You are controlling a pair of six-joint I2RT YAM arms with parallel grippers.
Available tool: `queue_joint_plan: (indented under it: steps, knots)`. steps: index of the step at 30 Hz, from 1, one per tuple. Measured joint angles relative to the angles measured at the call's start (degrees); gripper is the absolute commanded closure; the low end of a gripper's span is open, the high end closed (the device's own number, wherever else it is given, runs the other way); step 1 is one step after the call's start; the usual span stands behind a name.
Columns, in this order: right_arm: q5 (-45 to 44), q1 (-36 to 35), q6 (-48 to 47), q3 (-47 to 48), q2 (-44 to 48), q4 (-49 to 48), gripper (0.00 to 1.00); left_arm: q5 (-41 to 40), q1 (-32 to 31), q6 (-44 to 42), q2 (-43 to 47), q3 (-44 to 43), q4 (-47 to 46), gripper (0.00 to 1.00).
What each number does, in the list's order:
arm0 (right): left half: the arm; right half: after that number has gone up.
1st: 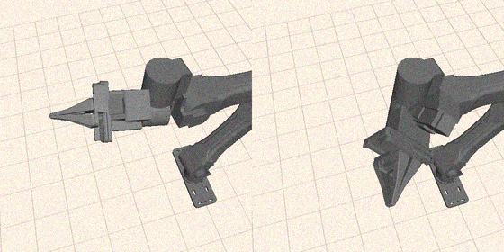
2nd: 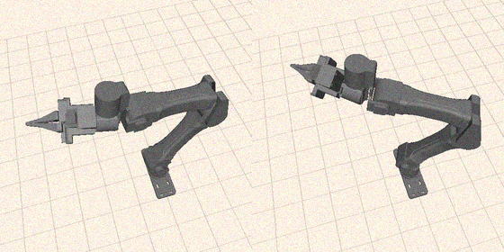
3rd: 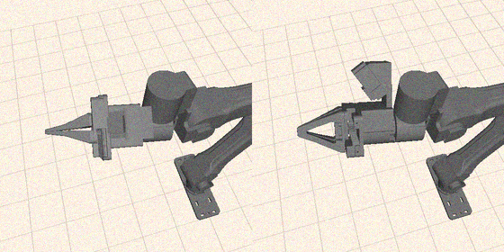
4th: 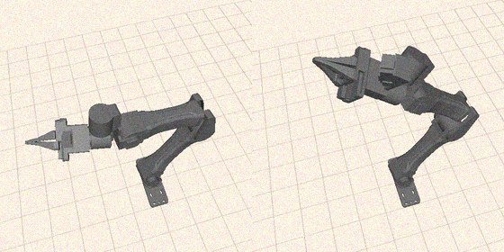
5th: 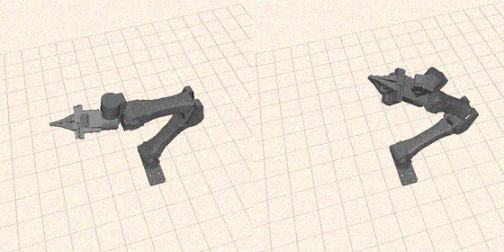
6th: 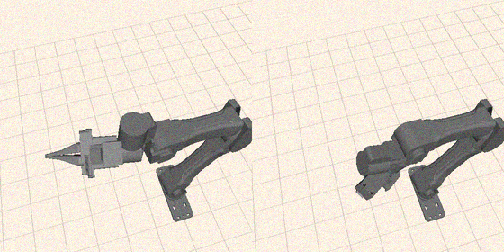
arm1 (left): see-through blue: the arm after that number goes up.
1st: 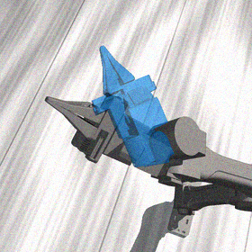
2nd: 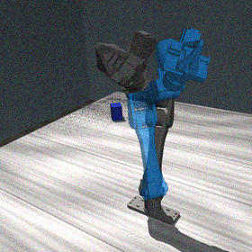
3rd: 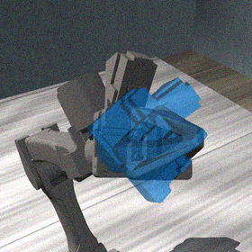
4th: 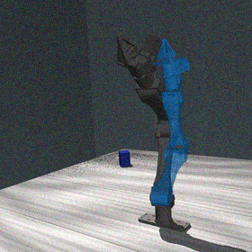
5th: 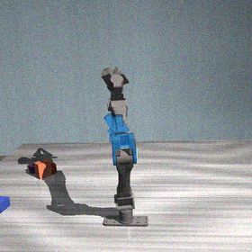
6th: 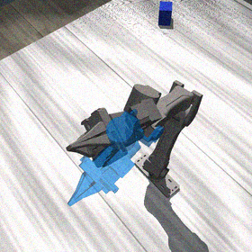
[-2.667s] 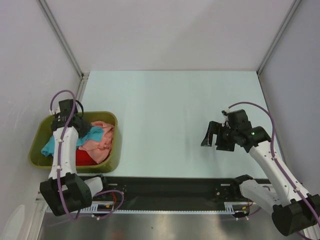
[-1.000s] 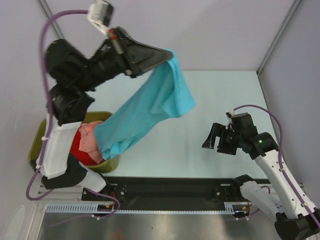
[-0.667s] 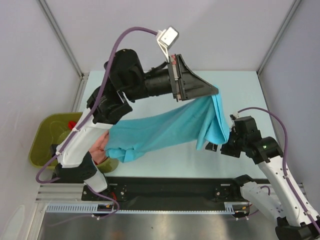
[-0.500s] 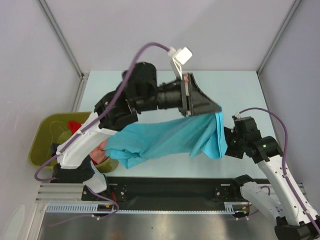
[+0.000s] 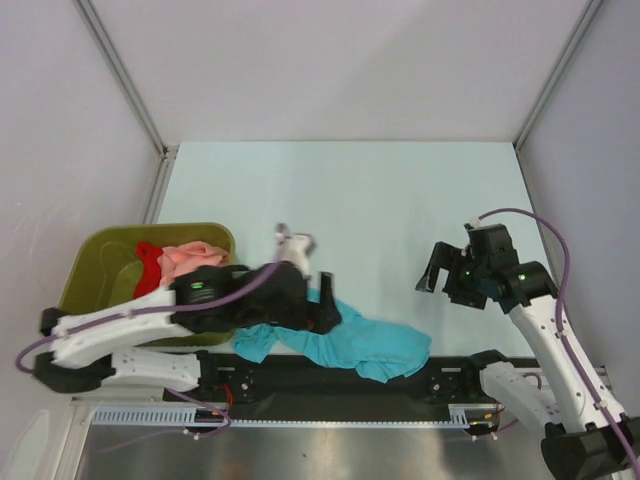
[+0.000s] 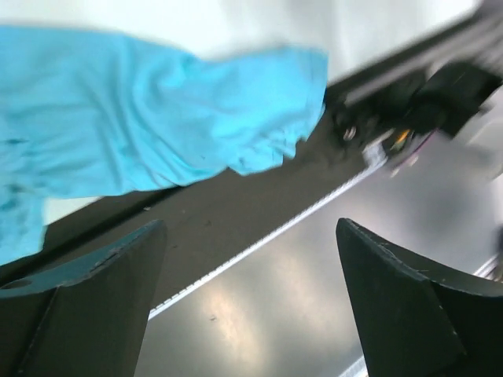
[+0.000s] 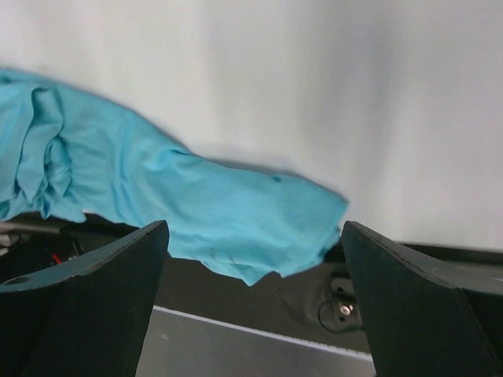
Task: Fold and stack the t-shirts
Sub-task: Move the tshirt to the center of the board
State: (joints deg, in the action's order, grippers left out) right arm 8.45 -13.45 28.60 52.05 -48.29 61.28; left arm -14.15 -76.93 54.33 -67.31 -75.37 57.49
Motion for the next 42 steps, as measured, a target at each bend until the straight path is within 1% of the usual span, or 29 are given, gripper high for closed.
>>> queue_joint_plan:
  steps: [1,2,3,5,7,9,11,12,14,16,18,19,20,21,23,25,27,30,31,32,34,35,36,37,38,39,40,41,42]
  knots:
    - [1.07,-1.46,0.11,-0.02,-0.90,-1.73,0.00,-2.49,0.17,1.86,4.37,0.63,1.46,0.10]
    - [1.75,-3.32,0.17,-0.02,-2.10,-3.23,0.03,-5.01,0.28,3.54,8.68,0.74,2.71,0.14]
    - [2.82,-5.70,0.31,-0.02,-3.32,-5.40,0.05,-6.93,0.35,4.83,11.78,0.74,3.52,0.16]
    - [4.42,-12.33,0.83,0.00,-7.37,-10.51,0.10,-11.21,0.59,7.72,18.38,0.90,5.46,0.19]
    - [5.60,-19.02,1.42,0.85,-13.16,-15.26,0.13,-13.75,1.99,8.87,22.86,2.32,6.82,0.20]
    - [6.12,-24.70,1.86,2.12,-19.15,-18.93,0.12,-14.03,5.29,8.94,24.02,5.11,7.28,0.16]
    - [6.03,-29.97,2.10,3.67,-25.16,-22.43,0.09,-12.61,9.73,7.74,22.49,9.22,7.19,0.11]
    - [5.55,-32.39,2.40,4.31,-27.45,-23.54,0.08,-12.00,11.41,6.82,20.87,11.13,7.23,0.11]
    - [4.83,-36.15,2.84,4.98,-30.84,-24.98,0.08,-10.86,13.88,4.83,16.13,13.64,7.48,0.13]
    - [3.93,-38.38,3.37,4.74,-32.28,-25.24,0.09,-10.69,15.45,2.34,11.10,14.86,7.23,0.16]
    - [2.99,-39.30,4.11,2.97,-32.11,-25.88,0.16,-10.60,17.25,-0.26,4.55,16.09,6.54,0.21]
    - [2.75,-39.50,4.74,1.57,-31.71,-26.34,0.18,-10.54,17.88,-1.14,2.45,16.65,6.05,0.23]
    - [2.75,-39.67,5.53,-0.35,-31.06,-27.15,0.20,-10.32,18.64,-2.25,0.37,17.42,5.33,0.29]
    - [2.75,-39.85,6.38,-2.49,-30.27,-27.63,0.20,-10.01,19.32,-3.17,-1.18,18.23,4.61,0.31]
    - [2.78,-40.17,7.76,-6.34,-28.74,-28.20,0.21,-9.57,20.31,-4.92,-3.13,19.85,3.23,0.32]
    - [2.78,-40.83,9.18,-9.55,-27.36,-28.30,0.21,-9.16,20.98,-5.75,-4.61,21.11,2.10,0.31]
    - [2.75,-41.11,10.32,-11.32,-26.71,-28.83,0.21,-8.83,21.42,-6.51,-6.34,22.45,0.57,0.30]
    - [2.75,-41.24,11.82,-12.98,-26.01,-30.12,0.21,-7.82,21.59,-7.37,-9.42,24.52,-2.12,0.31]
    - [2.75,-41.24,12.15,-13.40,-25.75,-30.56,0.23,-7.54,21.64,-7.52,-10.34,25.11,-2.95,0.36]
    - [2.56,-41.24,12.50,-13.84,-25.40,-30.97,0.29,-7.39,21.70,-7.85,-11.26,25.59,-3.85,0.46]
    - [2.16,-41.24,13.40,-14.86,-24.68,-32.04,0.31,-7.04,21.94,-8.35,-13.27,26.12,-5.16,0.56]
    - [1.86,-41.24,13.73,-15.39,-24.39,-32.48,0.35,-7.04,22.05,-8.44,-14.16,26.16,-5.62,0.68]
    - [1.57,-41.24,13.90,-15.74,-24.35,-32.74,0.40,-7.10,22.12,-8.39,-15.10,26.16,-6.19,0.72]
    - [1.01,-41.24,14.32,-16.22,-24.33,-33.16,0.50,-7.28,22.16,-8.79,-15.91,26.16,-6.47,0.82]
    - [0.70,-41.22,14.43,-16.55,-24.33,-33.35,0.55,-7.50,22.21,-8.68,-16.20,26.16,-6.51,0.87]
    - [0.24,-41.11,14.84,-16.90,-24.33,-33.35,0.61,-7.80,22.23,-8.94,-16.28,26.08,-6.40,0.95]
    - [-0.24,-40.76,15.21,-17.33,-24.24,-33.44,0.67,-8.07,22.23,-9.09,-16.31,25.79,-6.19,1.00]
    - [-0.50,-40.33,15.56,-17.92,-23.96,-33.62,0.77,-8.20,22.25,-9.35,-16.39,24.98,-5.49,1.00]
    - [-0.57,-39.58,15.82,-18.67,-23.23,-33.73,0.80,-8.35,22.27,-9.44,-16.44,23.89,-5.16,0.99]
